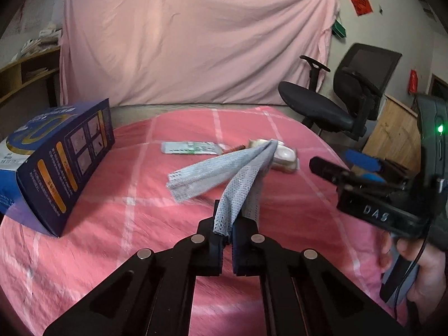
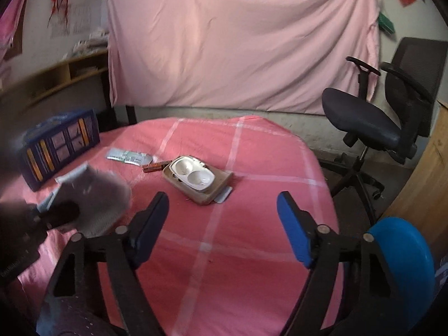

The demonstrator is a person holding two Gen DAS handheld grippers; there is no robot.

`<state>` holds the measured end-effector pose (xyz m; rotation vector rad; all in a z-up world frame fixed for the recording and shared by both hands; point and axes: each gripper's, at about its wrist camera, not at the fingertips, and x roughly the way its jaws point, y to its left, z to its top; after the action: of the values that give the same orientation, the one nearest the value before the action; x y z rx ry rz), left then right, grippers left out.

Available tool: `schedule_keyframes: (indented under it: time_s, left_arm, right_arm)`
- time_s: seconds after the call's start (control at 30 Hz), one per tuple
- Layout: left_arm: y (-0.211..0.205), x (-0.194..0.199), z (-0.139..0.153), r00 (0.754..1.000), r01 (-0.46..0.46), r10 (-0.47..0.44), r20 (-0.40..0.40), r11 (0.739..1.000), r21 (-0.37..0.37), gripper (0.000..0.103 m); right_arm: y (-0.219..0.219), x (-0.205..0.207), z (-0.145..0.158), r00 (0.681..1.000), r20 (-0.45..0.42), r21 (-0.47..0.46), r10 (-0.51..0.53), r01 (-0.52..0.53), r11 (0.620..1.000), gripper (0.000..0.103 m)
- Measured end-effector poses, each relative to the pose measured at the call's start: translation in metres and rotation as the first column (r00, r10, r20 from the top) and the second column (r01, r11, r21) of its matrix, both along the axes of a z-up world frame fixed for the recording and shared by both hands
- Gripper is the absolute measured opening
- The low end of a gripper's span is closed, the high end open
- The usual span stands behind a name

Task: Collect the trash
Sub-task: 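Grasp grey mesh mask with left tool while right tool grasps white plastic container, then carry mask and white container with both tools over the blue basin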

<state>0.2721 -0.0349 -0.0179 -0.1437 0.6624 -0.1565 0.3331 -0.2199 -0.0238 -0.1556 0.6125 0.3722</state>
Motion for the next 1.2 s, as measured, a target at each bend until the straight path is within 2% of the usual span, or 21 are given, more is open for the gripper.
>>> schedule_keyframes:
  time_s: [0.27, 0.47, 0.73, 0.83, 0.93, 1.1, 1.2]
  left_arm:
    - [0.031, 0.018, 0.004, 0.994, -0.104, 0.103, -0.023, 0.991, -0.081, 0.002]
    - [0.037, 0.023, 0.004, 0.992, -0.123, 0.12, -0.036, 0.987, -0.105, 0.002]
    - [0.036, 0.018, 0.008, 0.993, -0.118, 0.114, -0.039, 0.987, -0.108, 0.002]
    - [0.036, 0.015, 0.01, 0.994, -0.11, 0.107, -0.038, 0.989, -0.103, 0.002]
    - [0.037, 0.007, 0.013, 0.995, -0.101, 0.099, -0.028, 0.989, -0.109, 0.002]
    - [0.026, -0.008, 0.023, 0.996, -0.089, 0.091, 0.013, 0.992, -0.093, 0.001]
    - [0.017, -0.017, 0.031, 0.995, -0.087, 0.091, 0.033, 0.991, -0.097, 0.001]
  right_arm:
    - [0.027, 0.039, -0.005, 0.997, -0.045, -0.047, 0.058, -0.06, 0.997, 0.086]
    - [0.04, 0.063, -0.017, 0.986, -0.129, -0.072, 0.104, -0.114, 0.991, 0.082]
    - [0.044, 0.056, -0.022, 0.976, -0.161, -0.067, 0.149, -0.161, 0.985, 0.054]
    - [0.041, 0.05, -0.021, 0.978, -0.157, -0.06, 0.138, -0.15, 0.987, 0.054]
    - [0.032, 0.037, -0.018, 0.981, -0.143, -0.016, 0.131, -0.134, 0.991, 0.054]
    - [0.011, 0.005, -0.001, 0.992, -0.039, 0.074, 0.12, -0.117, 0.99, 0.054]
    - [-0.001, -0.013, 0.01, 0.994, 0.017, 0.087, 0.112, -0.113, 0.99, 0.054]
